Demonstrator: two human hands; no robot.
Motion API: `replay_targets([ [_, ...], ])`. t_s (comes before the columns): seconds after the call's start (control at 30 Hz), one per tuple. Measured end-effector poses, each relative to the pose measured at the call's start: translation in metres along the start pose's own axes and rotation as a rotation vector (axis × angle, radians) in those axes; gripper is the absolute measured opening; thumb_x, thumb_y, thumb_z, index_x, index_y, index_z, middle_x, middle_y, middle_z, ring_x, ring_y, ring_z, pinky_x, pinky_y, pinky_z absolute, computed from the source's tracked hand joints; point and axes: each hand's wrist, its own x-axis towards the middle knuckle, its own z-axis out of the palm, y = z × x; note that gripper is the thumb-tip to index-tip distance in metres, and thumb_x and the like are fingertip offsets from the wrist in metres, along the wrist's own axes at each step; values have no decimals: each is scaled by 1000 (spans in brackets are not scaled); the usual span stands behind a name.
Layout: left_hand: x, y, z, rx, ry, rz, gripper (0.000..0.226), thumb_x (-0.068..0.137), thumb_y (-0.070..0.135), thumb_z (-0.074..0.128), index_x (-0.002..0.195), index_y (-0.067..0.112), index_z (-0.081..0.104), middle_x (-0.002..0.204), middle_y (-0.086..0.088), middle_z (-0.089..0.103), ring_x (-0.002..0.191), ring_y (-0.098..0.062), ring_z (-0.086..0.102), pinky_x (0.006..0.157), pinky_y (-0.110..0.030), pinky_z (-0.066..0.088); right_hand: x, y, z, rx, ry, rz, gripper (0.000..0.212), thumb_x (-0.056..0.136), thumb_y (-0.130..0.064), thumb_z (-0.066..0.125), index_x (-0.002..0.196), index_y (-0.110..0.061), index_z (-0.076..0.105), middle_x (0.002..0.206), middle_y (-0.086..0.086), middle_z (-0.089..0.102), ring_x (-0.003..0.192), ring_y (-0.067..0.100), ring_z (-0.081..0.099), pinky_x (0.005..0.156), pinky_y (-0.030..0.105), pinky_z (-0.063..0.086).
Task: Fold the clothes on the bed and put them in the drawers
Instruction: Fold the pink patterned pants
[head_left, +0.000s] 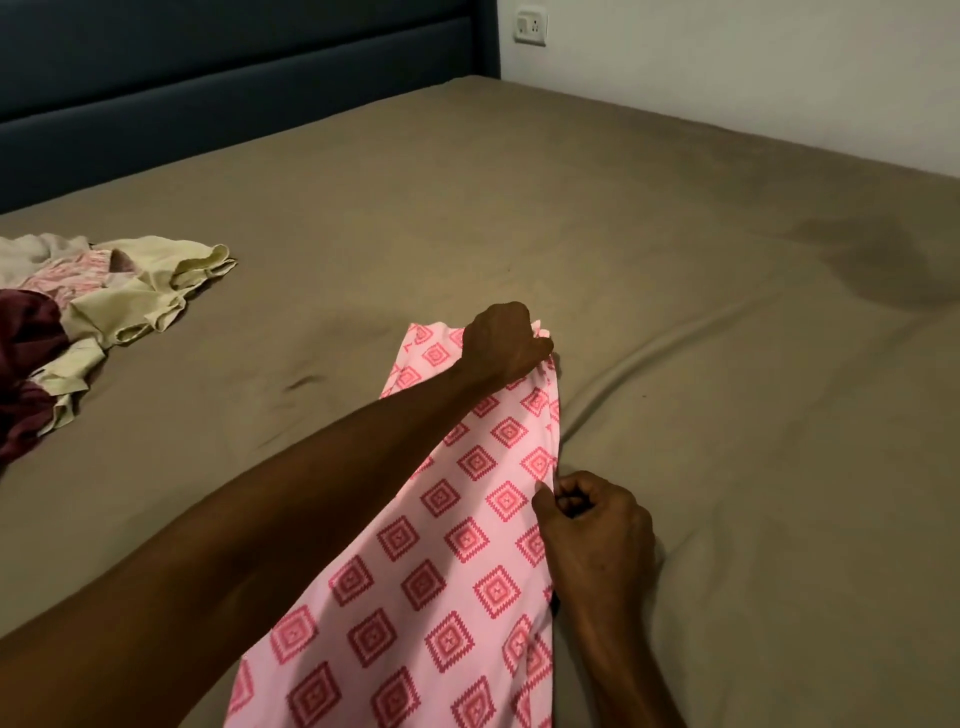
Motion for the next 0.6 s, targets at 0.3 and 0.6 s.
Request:
replay_targets([
  [0.3, -4, 10, 5, -5, 162, 158, 29, 100, 31, 57, 79, 11, 56, 77, -5, 60, 80, -30, 63, 66, -32, 35, -1, 1, 3, 17, 16, 0, 23, 89, -45, 76, 76, -26, 71, 71, -19, 70, 58, 5, 66, 64, 35, 62],
  [0.6, -64, -37, -8, -125, -8, 327, 32, 95, 36, 63, 114, 12, 73, 113, -8, 74, 102, -26, 68, 84, -31, 48, 4, 4, 4, -6, 99, -27, 38, 84, -54, 74, 63, -23, 70, 56, -12, 65, 52, 11, 61, 54, 27, 49],
])
